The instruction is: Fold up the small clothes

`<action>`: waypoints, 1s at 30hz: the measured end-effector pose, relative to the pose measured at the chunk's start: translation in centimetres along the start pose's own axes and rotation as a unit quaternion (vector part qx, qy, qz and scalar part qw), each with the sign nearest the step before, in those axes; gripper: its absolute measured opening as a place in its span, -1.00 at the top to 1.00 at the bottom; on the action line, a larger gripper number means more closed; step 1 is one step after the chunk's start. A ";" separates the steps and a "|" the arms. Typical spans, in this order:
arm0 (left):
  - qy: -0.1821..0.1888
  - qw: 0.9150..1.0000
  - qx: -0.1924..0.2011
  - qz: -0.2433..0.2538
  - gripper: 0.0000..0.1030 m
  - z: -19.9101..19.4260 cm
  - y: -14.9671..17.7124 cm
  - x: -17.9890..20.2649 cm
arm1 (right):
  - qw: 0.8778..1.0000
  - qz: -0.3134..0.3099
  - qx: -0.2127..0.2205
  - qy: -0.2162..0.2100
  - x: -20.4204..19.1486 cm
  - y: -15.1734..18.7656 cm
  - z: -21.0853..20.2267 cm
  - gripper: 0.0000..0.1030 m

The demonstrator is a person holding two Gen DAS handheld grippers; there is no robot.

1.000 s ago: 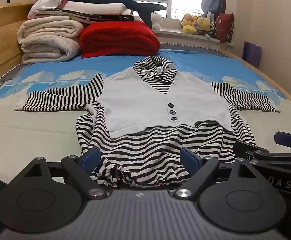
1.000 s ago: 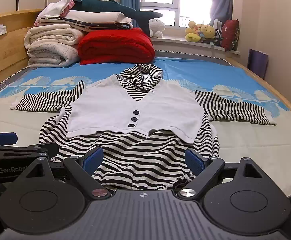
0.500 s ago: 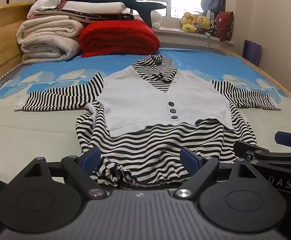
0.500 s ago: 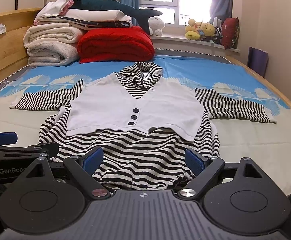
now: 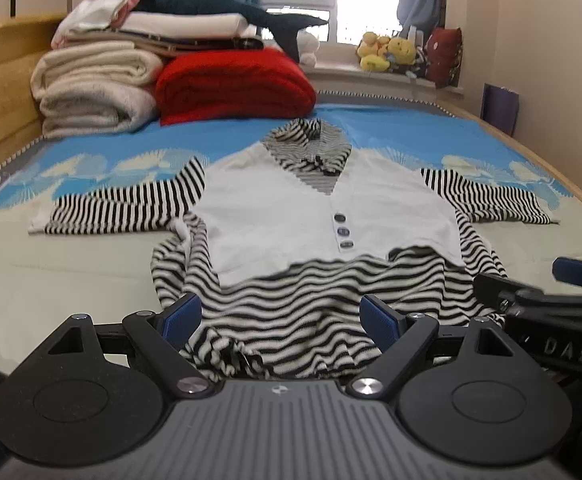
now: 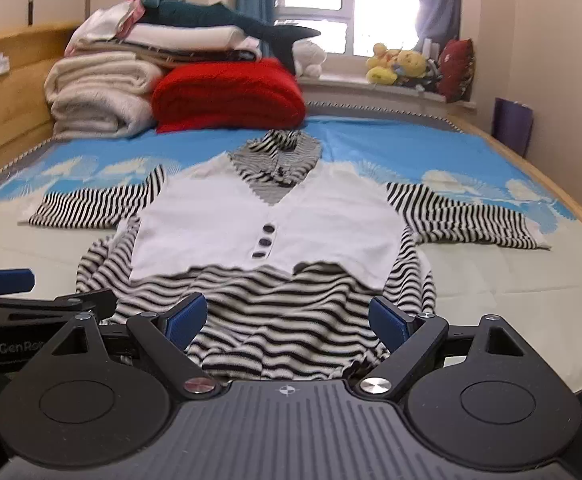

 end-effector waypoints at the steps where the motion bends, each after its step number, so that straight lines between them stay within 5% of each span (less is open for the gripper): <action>1: 0.000 1.000 0.006 0.003 -0.74 -0.1 -0.3 -0.1 | 1.000 0.002 0.006 0.001 0.2 -0.2 -0.2 -0.69; 6: 0.008 0.998 0.057 0.020 -0.72 -1.0 -3.8 -1.4 | 0.999 0.012 0.030 0.003 2.5 -3.1 -1.0 -0.64; 10: 0.021 0.999 0.038 0.029 -0.58 1.6 -6.9 -3.4 | 0.999 0.013 0.052 0.004 6.3 -7.2 -0.6 -0.65; 13: 0.004 0.997 0.000 0.072 -0.48 5.8 -7.5 -4.3 | 0.998 0.040 0.037 0.008 9.9 -8.1 1.4 -0.65; 17: -0.002 0.994 -0.090 0.059 -0.44 11.3 -4.7 -6.2 | 0.996 0.041 -0.017 0.079 13.8 -4.2 5.7 -0.61; 18: -0.009 0.990 -0.131 0.045 -0.41 12.6 -3.8 -6.7 | 0.991 0.083 -0.055 0.091 14.7 -3.2 6.9 -0.44; 21: 0.013 0.977 -0.211 -0.006 -0.39 15.0 -1.7 -7.6 | 0.976 0.177 -0.108 0.062 16.2 -0.5 9.2 -0.40; 29: -0.006 0.958 -0.285 -0.033 -0.39 16.9 1.1 -8.2 | 0.950 0.225 -0.203 0.079 17.0 3.0 12.2 -0.40; 30: -0.004 0.958 -0.284 -0.036 -0.38 17.2 1.2 -8.1 | 0.948 0.219 -0.216 0.080 16.8 3.5 12.5 -0.27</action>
Point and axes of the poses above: each gripper's, at about its wrist camera, not at the fingertips, and z roughly the way its jaws point, x to its right, y to its underside, the point moved 4 cm from there along z, roughly the way its jaws point, and after that the axes turned 10 degrees about -y, right-handed, at the moved point
